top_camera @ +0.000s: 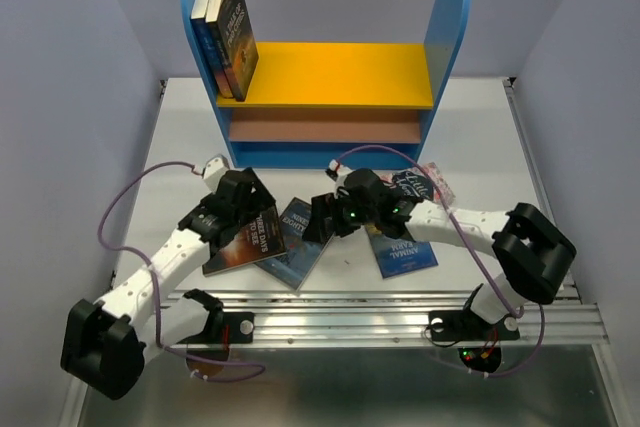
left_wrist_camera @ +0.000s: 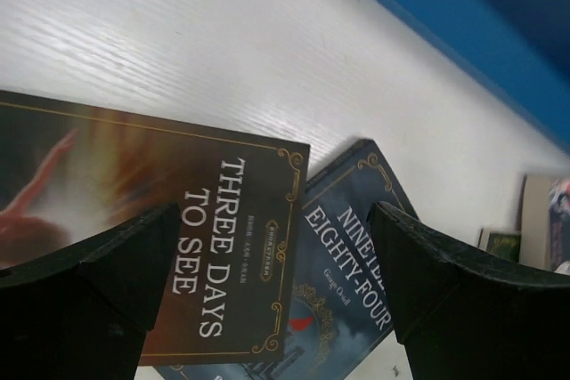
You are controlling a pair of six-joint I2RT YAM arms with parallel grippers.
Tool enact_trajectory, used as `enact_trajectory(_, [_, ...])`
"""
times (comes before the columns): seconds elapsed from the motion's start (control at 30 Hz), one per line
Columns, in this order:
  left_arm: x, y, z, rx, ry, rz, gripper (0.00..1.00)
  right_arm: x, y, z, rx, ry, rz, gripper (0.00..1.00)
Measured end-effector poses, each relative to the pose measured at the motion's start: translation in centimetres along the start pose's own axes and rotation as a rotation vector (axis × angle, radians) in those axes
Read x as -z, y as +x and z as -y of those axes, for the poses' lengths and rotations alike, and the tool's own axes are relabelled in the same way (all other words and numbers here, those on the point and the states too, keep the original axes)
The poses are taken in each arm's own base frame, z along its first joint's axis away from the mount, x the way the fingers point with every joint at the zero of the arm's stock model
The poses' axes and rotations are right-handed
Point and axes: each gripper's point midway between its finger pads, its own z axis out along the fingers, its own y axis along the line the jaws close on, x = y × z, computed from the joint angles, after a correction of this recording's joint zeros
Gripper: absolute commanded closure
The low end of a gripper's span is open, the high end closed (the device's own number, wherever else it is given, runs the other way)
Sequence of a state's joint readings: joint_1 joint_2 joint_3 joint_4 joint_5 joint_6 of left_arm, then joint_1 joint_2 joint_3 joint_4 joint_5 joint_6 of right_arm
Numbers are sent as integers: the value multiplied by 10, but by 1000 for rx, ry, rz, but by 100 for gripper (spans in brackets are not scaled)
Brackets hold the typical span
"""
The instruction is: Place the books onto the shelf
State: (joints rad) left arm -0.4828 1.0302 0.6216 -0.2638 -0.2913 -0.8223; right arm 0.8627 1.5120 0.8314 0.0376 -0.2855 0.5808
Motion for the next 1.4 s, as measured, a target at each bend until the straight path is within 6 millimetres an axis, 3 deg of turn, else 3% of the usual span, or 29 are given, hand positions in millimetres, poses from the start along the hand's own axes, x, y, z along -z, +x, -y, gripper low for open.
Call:
enact_trajectory(0.13, [19, -28, -25, 169, -65, 108, 1, -23, -20, -19, 60, -50, 5, 0])
enact_trajectory(0.2, [19, -30, -43, 238, -116, 125, 1, -34, -32, -22, 87, -57, 17, 0])
enact_trajectory(0.4, [4, 3, -93, 335, -266, 46, 1, -84, -68, -38, 153, -118, 20, 0])
enact_trajectory(0.57, [-8, 13, -116, 398, -349, -1, 1, -117, -75, -38, 216, -149, -12, 0])
enact_trajectory(0.8, [-15, 7, -118, 435, -345, 15, 1, -141, -74, -32, 268, -151, -64, 0])
enact_trajectory(1.03, [-16, 5, -117, 447, -337, 24, 1, -159, -59, -19, 246, -142, -127, 0])
enact_trajectory(1.4, [-16, 5, -117, 456, -338, 26, 1, -152, -50, -32, 144, -213, -194, 2])
